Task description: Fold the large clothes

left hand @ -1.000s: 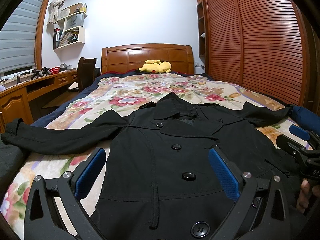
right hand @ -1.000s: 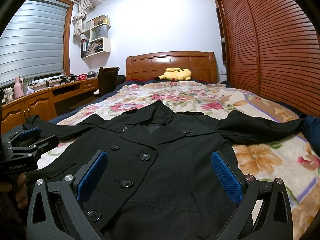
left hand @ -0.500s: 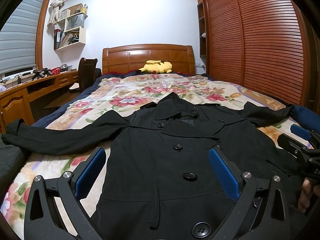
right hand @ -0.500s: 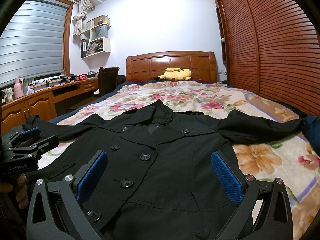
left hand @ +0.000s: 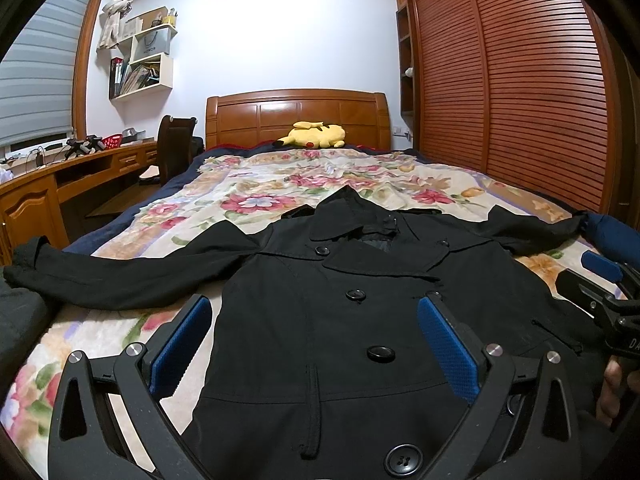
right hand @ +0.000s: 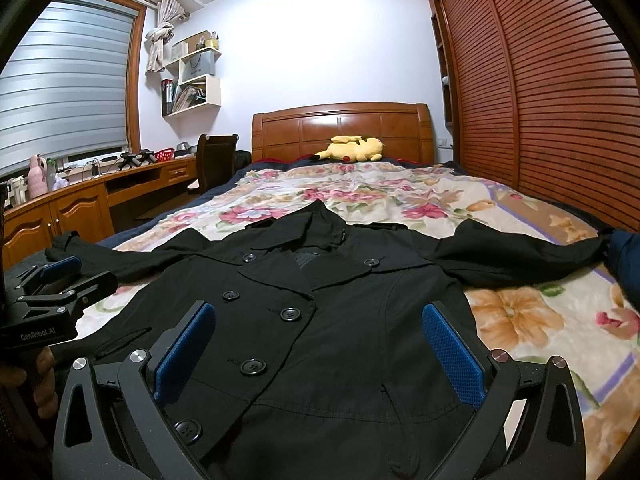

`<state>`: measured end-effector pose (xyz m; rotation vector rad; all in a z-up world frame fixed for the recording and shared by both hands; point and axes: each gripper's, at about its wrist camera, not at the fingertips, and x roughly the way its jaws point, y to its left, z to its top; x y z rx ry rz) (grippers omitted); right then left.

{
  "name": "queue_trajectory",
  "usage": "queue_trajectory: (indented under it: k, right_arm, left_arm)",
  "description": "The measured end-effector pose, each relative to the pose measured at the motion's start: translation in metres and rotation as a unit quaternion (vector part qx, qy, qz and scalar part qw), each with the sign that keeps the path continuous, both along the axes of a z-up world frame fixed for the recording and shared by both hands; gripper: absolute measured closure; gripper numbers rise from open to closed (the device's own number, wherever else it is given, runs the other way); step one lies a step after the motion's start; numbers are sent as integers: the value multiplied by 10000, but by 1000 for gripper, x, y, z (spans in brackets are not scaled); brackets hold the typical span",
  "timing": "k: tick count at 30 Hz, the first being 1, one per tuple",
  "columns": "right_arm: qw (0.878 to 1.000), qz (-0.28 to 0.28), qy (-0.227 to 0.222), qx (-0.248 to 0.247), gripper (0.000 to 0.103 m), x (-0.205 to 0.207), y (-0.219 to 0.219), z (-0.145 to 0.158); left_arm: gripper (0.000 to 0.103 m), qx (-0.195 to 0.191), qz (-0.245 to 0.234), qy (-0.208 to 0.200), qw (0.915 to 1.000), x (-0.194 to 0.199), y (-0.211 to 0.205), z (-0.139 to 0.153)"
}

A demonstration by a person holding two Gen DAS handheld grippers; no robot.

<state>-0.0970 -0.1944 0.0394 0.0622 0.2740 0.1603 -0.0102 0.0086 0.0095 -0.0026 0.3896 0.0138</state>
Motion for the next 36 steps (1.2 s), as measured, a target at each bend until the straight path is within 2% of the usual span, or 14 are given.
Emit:
queue_trajectory:
  k: [27,36]
  right_arm:
    - [10000,16,7,-32,0,-2,3,0]
    - [9995,308,50,-63,0,-2,10,4]
  left_arm:
    - [0,-8,9,-2,10000,-1,2,0]
    - [0,-29,100,64,9999,-7,9,0]
